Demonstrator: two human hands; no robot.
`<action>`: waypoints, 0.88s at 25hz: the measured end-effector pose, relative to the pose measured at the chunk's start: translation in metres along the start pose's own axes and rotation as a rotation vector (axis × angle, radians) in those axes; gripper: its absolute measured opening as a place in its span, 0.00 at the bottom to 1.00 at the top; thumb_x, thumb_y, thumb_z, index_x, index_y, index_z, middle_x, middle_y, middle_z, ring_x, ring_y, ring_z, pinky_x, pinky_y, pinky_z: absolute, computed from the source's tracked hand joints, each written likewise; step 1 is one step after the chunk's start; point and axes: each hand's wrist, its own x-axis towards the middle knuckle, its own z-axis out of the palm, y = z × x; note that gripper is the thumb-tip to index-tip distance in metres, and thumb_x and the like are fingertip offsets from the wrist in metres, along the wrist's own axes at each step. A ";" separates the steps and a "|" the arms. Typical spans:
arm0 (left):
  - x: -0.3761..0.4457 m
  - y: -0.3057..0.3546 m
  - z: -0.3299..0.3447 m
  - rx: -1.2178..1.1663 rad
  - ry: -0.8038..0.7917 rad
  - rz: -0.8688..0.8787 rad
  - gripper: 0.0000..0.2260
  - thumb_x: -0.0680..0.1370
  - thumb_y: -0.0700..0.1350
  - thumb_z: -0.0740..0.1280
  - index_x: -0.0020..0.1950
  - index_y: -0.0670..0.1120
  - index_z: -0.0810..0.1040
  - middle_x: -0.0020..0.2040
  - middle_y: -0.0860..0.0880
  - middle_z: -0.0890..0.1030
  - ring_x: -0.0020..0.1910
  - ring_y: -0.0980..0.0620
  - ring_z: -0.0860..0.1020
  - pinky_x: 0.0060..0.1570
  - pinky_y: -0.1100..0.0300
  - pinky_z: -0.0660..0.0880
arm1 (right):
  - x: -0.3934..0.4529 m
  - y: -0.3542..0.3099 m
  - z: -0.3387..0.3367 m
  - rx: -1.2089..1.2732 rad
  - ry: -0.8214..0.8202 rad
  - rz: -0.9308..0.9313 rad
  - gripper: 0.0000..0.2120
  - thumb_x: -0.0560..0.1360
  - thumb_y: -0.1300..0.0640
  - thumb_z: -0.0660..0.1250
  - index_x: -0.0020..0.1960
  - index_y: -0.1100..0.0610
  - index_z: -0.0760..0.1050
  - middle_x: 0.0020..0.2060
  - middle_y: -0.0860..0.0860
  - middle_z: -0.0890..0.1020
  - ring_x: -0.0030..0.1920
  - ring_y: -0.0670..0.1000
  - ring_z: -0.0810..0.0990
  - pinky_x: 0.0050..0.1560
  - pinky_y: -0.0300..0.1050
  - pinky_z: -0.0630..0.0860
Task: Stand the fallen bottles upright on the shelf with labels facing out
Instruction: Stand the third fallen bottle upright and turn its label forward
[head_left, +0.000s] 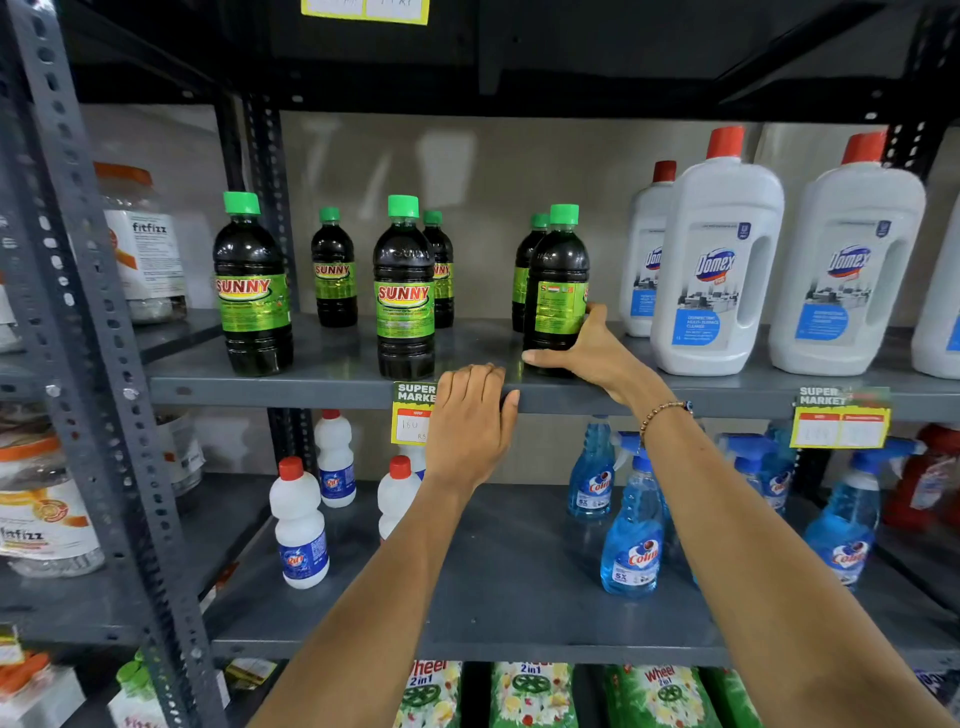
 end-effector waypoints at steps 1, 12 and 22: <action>0.000 0.000 0.000 0.003 0.001 0.000 0.15 0.81 0.50 0.56 0.56 0.42 0.77 0.52 0.45 0.80 0.50 0.46 0.77 0.57 0.54 0.65 | 0.001 0.000 -0.001 0.001 -0.012 0.012 0.43 0.64 0.58 0.78 0.67 0.54 0.52 0.51 0.45 0.72 0.51 0.41 0.73 0.42 0.33 0.69; 0.000 -0.001 0.001 0.002 0.009 0.001 0.15 0.81 0.50 0.57 0.56 0.42 0.77 0.52 0.45 0.80 0.50 0.46 0.77 0.57 0.54 0.65 | 0.002 0.001 -0.004 0.002 -0.033 0.025 0.43 0.65 0.61 0.77 0.69 0.59 0.54 0.54 0.50 0.75 0.56 0.49 0.75 0.48 0.37 0.72; 0.001 0.000 -0.001 -0.008 0.000 0.002 0.15 0.81 0.50 0.56 0.55 0.42 0.76 0.51 0.45 0.80 0.49 0.46 0.76 0.55 0.54 0.66 | -0.001 -0.002 -0.003 -0.010 -0.078 0.001 0.48 0.63 0.56 0.80 0.72 0.59 0.53 0.56 0.47 0.74 0.57 0.46 0.74 0.48 0.34 0.69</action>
